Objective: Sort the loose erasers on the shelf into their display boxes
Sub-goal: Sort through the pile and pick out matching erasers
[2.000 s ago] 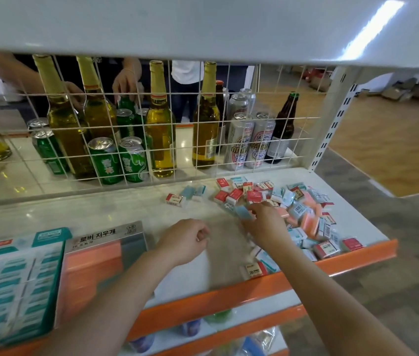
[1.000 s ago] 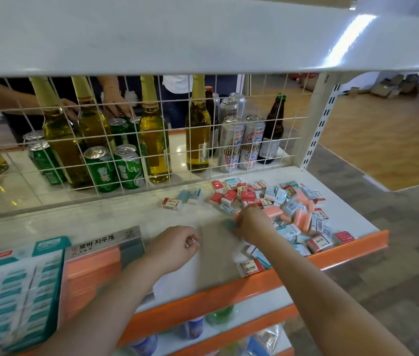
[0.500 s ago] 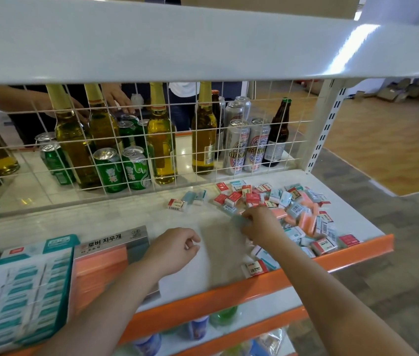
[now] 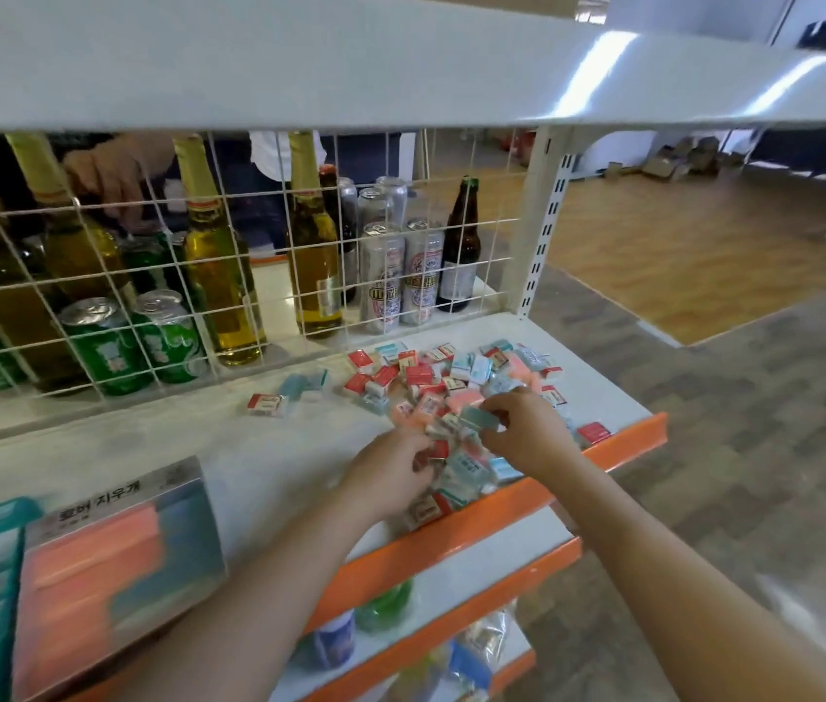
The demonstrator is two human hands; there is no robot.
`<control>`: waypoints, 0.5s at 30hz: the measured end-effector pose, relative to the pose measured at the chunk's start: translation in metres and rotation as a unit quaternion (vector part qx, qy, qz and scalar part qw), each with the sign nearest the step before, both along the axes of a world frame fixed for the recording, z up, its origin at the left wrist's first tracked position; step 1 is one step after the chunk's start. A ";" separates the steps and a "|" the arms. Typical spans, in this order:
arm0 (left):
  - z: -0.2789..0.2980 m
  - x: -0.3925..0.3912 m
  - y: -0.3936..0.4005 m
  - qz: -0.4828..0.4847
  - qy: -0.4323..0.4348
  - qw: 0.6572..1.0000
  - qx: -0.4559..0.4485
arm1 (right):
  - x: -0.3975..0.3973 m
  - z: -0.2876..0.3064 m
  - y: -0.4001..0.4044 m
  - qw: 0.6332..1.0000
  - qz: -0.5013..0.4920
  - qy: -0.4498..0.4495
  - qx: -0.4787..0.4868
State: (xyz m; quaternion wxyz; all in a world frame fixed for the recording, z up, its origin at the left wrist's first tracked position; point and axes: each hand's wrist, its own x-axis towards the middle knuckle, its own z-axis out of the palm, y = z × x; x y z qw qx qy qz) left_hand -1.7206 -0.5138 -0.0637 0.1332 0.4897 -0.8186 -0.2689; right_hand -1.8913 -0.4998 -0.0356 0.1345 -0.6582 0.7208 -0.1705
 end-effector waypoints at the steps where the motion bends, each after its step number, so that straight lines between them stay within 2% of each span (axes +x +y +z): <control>1: -0.001 -0.007 -0.001 -0.008 -0.004 1.000 0.002 | -0.005 -0.001 0.004 1.000 -0.007 0.005 0.000; 10: -0.003 -0.037 -0.010 -0.040 0.008 0.998 0.038 | -0.037 -0.005 0.024 0.999 -0.041 0.018 0.001; 15: -0.005 -0.033 -0.017 -0.016 -0.005 0.999 0.048 | -0.037 -0.005 0.026 0.999 -0.041 0.011 -0.003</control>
